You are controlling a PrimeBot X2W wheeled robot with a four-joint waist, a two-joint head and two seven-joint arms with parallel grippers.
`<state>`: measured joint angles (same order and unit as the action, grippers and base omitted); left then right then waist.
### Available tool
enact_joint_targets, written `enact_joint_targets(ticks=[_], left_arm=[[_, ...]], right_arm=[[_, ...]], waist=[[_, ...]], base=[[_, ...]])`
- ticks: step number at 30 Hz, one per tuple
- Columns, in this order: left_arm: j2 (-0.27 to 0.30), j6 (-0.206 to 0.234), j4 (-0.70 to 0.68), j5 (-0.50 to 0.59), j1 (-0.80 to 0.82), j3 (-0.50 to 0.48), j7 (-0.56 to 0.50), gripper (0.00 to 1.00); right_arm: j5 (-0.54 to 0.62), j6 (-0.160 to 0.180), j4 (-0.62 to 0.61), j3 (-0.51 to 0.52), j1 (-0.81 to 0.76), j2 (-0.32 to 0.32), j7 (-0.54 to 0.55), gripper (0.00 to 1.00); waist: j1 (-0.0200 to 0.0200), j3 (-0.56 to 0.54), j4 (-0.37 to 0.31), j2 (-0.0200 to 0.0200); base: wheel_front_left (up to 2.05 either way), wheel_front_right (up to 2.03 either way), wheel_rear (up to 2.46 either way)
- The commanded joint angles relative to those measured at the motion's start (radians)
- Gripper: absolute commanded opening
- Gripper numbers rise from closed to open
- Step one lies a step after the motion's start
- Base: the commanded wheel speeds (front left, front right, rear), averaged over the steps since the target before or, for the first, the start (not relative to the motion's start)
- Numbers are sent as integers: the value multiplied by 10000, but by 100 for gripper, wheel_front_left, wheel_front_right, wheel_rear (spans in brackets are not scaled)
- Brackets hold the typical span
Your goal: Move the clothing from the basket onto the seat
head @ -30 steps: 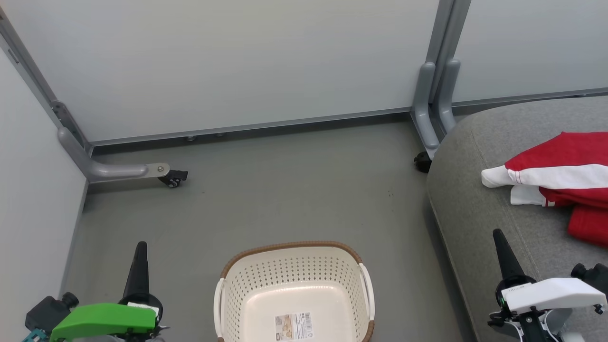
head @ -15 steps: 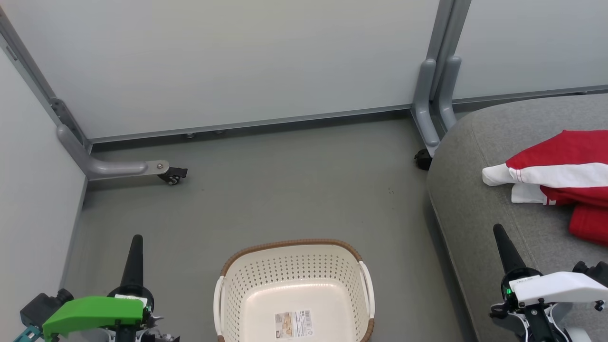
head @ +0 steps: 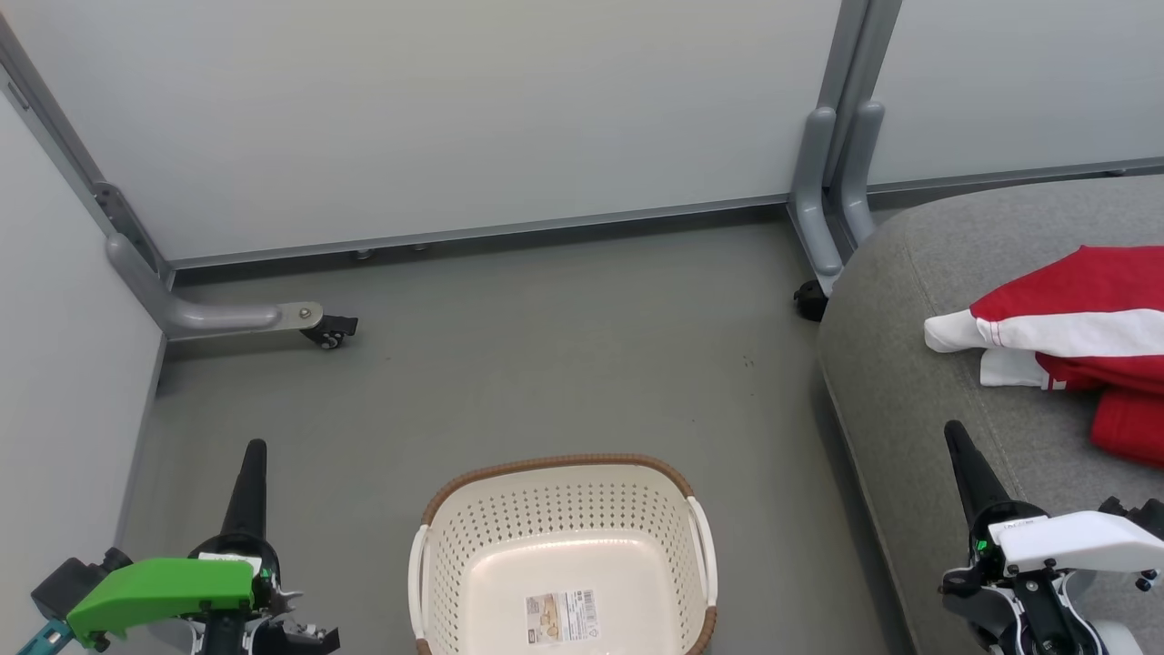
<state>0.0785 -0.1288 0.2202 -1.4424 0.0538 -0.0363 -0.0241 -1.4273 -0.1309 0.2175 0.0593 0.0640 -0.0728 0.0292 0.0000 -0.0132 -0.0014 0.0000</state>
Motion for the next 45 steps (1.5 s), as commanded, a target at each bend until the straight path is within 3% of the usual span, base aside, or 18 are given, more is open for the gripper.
enact_joint_targets(ticks=[1, 28, 45], left_arm=[[64, -28, -2, -239, 250, -81, -66, 0], [2, -33, 247, -2043, 604, -430, -615, 0], [-60, -34, 252, -1946, 602, -490, -687, 0]], right_arm=[[-242, 1, 18, 46, 181, -46, 73, 0], [-2133, 3, 277, 263, 478, -5, 627, 0], [-2044, 3, 280, 321, 473, 39, 686, 0]], waist=[[0, 9, 1, 0], [0, 160, 14, 0], [0, 163, 14, 0]], base=[[0, 0, 0], [0, 0, 0], [0, 0, 0]])
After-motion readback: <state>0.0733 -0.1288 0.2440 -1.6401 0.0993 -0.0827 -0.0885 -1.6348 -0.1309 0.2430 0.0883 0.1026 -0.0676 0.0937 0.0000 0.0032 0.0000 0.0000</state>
